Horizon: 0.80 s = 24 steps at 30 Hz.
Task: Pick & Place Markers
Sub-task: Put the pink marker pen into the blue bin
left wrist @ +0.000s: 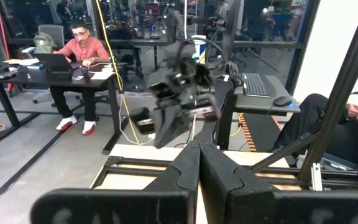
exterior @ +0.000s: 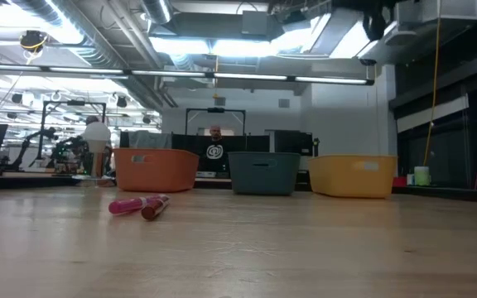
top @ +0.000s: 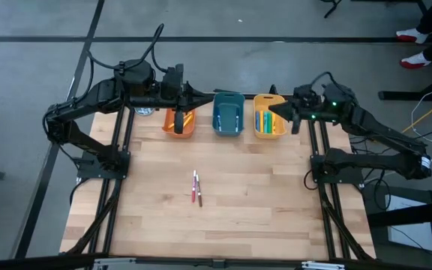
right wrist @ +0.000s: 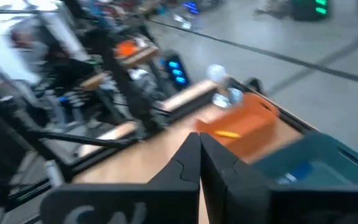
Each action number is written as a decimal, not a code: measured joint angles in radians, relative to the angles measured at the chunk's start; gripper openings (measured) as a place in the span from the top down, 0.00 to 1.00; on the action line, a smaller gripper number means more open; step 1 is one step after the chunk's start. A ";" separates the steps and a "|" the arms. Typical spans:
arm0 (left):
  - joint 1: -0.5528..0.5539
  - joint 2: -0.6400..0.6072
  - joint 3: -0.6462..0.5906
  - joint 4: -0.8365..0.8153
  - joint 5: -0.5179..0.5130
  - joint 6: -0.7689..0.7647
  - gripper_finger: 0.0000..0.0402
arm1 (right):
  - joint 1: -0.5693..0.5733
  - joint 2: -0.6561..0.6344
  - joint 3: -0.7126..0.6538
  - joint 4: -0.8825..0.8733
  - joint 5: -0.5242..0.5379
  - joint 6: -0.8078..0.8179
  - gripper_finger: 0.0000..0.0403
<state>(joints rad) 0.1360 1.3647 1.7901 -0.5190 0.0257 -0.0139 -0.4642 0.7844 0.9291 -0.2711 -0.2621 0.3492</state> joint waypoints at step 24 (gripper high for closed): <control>0.000 0.000 0.000 0.004 -0.007 -0.009 1.00 | 0.432 -0.066 0.000 0.132 0.008 -0.159 1.00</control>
<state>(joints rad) 0.1362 1.3647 1.7901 -0.5146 0.0187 -0.0231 -0.0319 0.7181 0.9291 -0.1390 -0.2543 0.1903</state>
